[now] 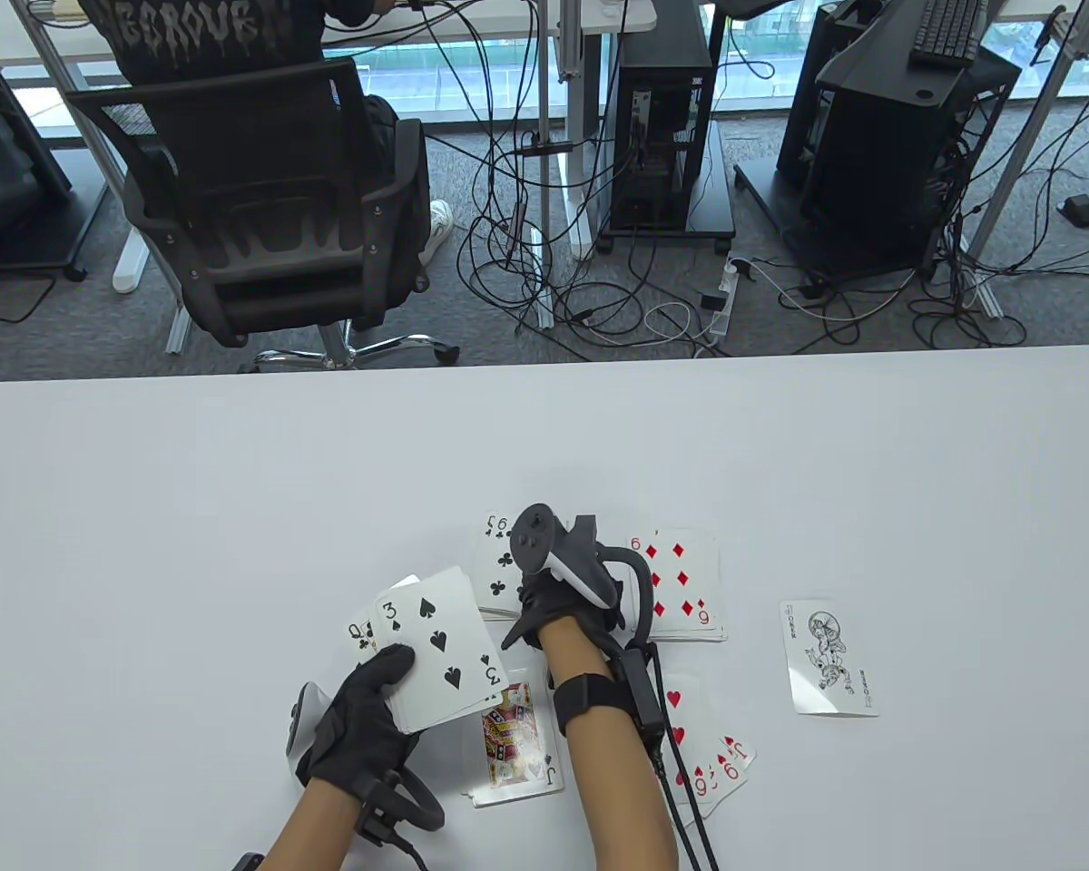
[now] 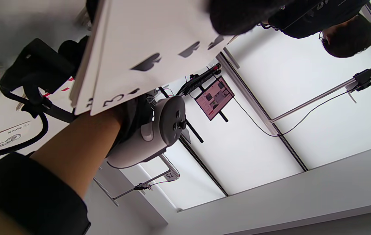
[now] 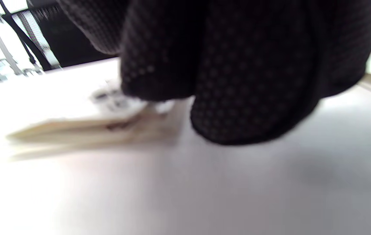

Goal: Playing card suit sorting

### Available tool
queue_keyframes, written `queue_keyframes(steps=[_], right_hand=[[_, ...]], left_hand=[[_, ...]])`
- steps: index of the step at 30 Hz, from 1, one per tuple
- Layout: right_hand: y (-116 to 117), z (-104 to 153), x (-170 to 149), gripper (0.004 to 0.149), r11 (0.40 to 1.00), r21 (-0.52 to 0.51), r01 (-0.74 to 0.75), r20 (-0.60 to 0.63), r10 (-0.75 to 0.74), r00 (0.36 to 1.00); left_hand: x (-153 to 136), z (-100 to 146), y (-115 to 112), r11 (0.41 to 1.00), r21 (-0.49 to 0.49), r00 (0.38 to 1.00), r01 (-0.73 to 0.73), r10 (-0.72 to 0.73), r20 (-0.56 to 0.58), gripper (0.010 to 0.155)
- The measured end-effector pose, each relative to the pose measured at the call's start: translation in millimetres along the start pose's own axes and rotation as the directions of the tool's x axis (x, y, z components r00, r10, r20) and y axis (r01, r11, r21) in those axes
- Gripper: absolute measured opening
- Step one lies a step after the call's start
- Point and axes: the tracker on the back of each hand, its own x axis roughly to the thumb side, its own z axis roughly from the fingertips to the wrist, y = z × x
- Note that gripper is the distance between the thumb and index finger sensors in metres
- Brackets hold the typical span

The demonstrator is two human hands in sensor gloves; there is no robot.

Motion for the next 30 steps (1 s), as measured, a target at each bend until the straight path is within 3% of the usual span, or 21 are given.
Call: queue_keyframes(steps=[4,9,11,15,18,22,26,30], right_hand=[[-15.1,21.3,-3.5,0.055,0.973,-0.025,0.23,0.165,-0.223,0.961],[-22.8,58.5,-5.3,0.053,0.828,0.046,0.558,0.338,-0.539,0.771],[-21.7,71.8,-3.7,0.054,0.8,0.096,0.592,0.345,-0.585,0.734],[-14.7,95.9,5.3,0.068,0.847,0.152,0.51,0.426,-0.522,0.739],[-9.9,109.5,13.1,0.077,0.897,0.117,0.425,0.483,-0.426,0.765],[-7.4,116.9,16.2,0.069,0.914,0.028,0.406,0.508,-0.363,0.781],[-7.0,119.6,9.0,0.051,0.837,-0.016,0.547,0.482,-0.473,0.738],[-7.9,122.0,2.4,0.041,0.822,-0.031,0.569,0.495,-0.482,0.723]], left_hand=[[-0.8,0.1,-0.1,1.0,0.003,1.0,0.004,-0.004,-0.006,0.054],[-1.5,0.3,0.2,1.0,0.005,1.0,0.012,-0.012,-0.011,0.054],[-1.9,0.2,0.3,1.0,0.004,1.0,0.015,-0.015,-0.012,0.054],[-2.6,0.3,0.4,1.0,0.002,1.0,0.022,-0.022,-0.017,0.054],[-3.2,0.4,0.6,1.0,0.0,0.999,0.026,-0.026,-0.02,0.054],[-3.7,0.2,-1.0,0.999,-0.023,0.999,0.029,-0.029,-0.017,0.054],[-4.5,-1.1,-4.7,0.997,-0.069,0.999,0.03,-0.032,-0.02,0.054],[-6.2,-1.8,-6.8,0.995,-0.088,0.999,0.038,-0.041,-0.029,0.054]])
